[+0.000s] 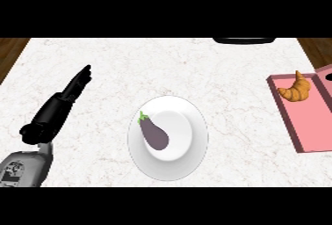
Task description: Pick the croissant from the plate and place it in the cardboard box
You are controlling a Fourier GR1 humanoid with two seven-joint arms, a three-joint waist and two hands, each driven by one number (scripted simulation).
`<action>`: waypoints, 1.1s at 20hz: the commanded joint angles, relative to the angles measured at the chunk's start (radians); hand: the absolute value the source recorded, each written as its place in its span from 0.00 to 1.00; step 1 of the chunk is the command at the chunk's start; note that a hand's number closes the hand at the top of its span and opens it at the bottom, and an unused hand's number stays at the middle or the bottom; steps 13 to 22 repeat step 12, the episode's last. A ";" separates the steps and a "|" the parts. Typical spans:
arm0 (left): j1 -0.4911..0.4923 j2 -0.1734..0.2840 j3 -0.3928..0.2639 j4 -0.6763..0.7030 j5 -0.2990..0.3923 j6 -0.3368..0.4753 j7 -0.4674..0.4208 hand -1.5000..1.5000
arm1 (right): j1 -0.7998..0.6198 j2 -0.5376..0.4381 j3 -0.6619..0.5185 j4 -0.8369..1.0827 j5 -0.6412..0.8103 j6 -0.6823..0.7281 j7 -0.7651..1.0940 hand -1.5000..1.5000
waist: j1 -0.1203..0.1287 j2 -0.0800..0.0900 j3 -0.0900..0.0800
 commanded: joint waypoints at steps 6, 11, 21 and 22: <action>0.001 -0.008 0.002 0.009 -0.025 0.021 -0.018 0.50 | 0.033 0.090 -0.397 -0.069 -0.312 -0.323 -0.171 0.00 | -0.018 0.002 0.001; 0.006 -0.018 -0.004 -0.013 -0.024 0.007 0.002 0.50 | 0.133 0.012 -0.524 -0.057 -0.403 -0.286 -0.268 0.00 | 0.008 0.004 -0.001; -0.027 -0.002 0.027 0.038 -0.007 -0.009 -0.012 0.50 | 0.224 0.015 -0.545 -0.139 -0.434 -0.250 -0.278 0.00 | -0.016 0.000 -0.002; -0.027 -0.002 0.027 0.038 -0.007 -0.009 -0.012 0.50 | 0.224 0.015 -0.545 -0.139 -0.434 -0.250 -0.278 0.00 | -0.016 0.000 -0.002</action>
